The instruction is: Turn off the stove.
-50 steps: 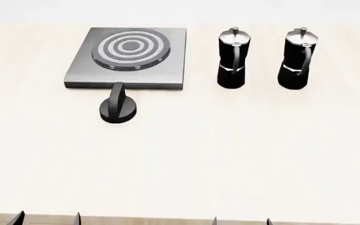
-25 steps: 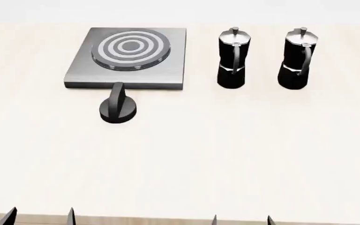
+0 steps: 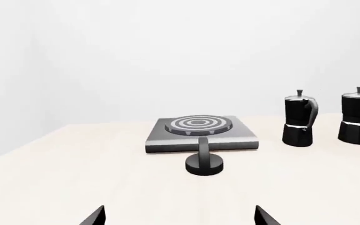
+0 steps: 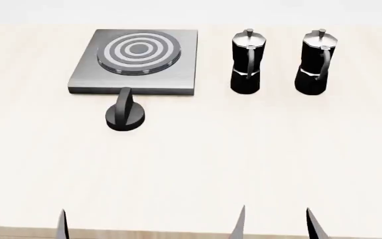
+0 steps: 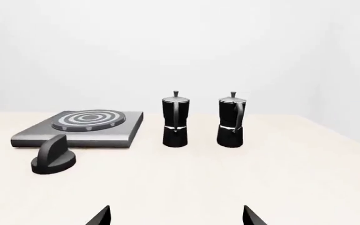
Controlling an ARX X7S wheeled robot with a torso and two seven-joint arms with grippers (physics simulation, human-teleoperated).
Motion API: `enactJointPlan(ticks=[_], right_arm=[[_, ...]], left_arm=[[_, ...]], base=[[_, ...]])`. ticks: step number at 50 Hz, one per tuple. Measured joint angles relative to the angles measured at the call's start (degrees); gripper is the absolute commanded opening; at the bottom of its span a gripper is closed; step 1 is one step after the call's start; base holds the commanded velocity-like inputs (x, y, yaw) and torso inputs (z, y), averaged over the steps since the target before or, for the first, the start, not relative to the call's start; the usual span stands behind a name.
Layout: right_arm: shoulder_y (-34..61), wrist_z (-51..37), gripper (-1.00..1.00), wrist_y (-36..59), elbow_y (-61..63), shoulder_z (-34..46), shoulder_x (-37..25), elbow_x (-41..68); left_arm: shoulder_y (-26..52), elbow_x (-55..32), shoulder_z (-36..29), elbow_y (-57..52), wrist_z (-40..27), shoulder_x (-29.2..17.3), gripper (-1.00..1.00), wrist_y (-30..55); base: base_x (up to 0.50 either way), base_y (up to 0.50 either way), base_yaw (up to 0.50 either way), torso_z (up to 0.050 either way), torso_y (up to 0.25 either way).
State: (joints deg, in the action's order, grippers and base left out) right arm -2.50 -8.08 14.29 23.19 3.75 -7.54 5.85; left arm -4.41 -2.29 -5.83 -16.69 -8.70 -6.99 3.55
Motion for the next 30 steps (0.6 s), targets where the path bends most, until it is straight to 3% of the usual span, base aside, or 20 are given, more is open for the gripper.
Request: enactJointPlan(ticks=[30], right_arm=[[-1.6, -3.6, 1.00, 7.2, 15.5, -1.3, -2.4, 2.0]], left_arm=[[-4.2, -2.3, -0.1, -19.6, -2.5, -2.7, 1.00, 8.8]], base=[[0.00, 0.00, 0.00, 0.000, 0.000]])
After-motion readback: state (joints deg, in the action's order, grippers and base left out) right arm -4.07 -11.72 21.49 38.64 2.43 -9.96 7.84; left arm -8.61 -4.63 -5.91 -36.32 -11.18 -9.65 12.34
